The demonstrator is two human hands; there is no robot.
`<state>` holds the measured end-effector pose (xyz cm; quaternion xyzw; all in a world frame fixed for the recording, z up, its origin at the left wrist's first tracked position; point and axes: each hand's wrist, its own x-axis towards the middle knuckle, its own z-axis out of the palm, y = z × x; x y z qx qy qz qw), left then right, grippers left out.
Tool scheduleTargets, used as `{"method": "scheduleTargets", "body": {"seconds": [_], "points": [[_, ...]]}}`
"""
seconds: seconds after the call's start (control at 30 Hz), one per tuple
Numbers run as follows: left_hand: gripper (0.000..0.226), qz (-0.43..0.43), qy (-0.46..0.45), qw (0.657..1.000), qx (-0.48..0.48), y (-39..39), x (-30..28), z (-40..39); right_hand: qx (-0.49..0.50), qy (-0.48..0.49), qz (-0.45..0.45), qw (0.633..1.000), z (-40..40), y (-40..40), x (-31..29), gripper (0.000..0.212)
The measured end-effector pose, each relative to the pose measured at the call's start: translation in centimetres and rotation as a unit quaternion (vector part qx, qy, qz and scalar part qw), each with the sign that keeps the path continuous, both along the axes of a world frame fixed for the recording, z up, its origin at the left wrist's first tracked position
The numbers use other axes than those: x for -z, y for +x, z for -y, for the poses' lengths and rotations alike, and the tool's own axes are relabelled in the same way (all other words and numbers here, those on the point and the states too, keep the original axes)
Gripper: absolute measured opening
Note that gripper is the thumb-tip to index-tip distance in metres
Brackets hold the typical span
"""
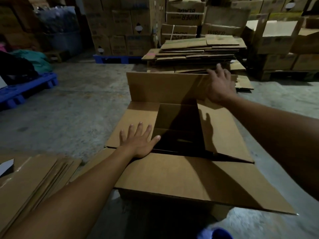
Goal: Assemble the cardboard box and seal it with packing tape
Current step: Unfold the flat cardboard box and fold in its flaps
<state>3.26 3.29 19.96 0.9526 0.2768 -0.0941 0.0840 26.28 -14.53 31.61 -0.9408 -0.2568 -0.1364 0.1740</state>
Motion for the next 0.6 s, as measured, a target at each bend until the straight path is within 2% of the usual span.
{"method": "scheduleTargets", "body": {"seconds": [0.1,0.2,0.3,0.37,0.43,0.53,0.6], "points": [[0.080,-0.003,0.001,1.000,-0.001,0.2,0.0,-0.2,0.016,-0.015,-0.038,0.999,-1.2,1.7,-1.3,0.085],[0.080,-0.002,0.002,1.000,0.004,0.1,0.1,-0.2,0.033,-0.063,-0.064,0.995,-1.3,3.2,-0.2,0.079],[0.080,-0.004,0.001,1.000,0.003,0.1,0.0,-0.2,0.045,-0.123,0.025,0.991,-0.9,2.8,0.7,0.059],[0.080,-0.006,0.002,1.000,0.005,0.3,0.0,-0.2,0.024,-0.125,0.049,0.991,-0.5,0.9,1.0,0.063],[0.080,-0.008,0.002,1.000,0.006,0.3,-0.3,-0.2,-0.010,-0.099,0.014,0.995,0.1,-1.5,1.7,0.059],[0.078,-0.014,-0.016,1.000,0.009,0.0,-0.8,0.0,-0.087,-0.166,-0.058,0.981,1.7,-4.3,5.0,0.049],[0.078,-0.025,-0.043,0.999,0.020,-0.4,-1.6,-0.1,-0.105,-0.171,-0.089,0.976,2.9,-5.5,7.1,0.048]]}}
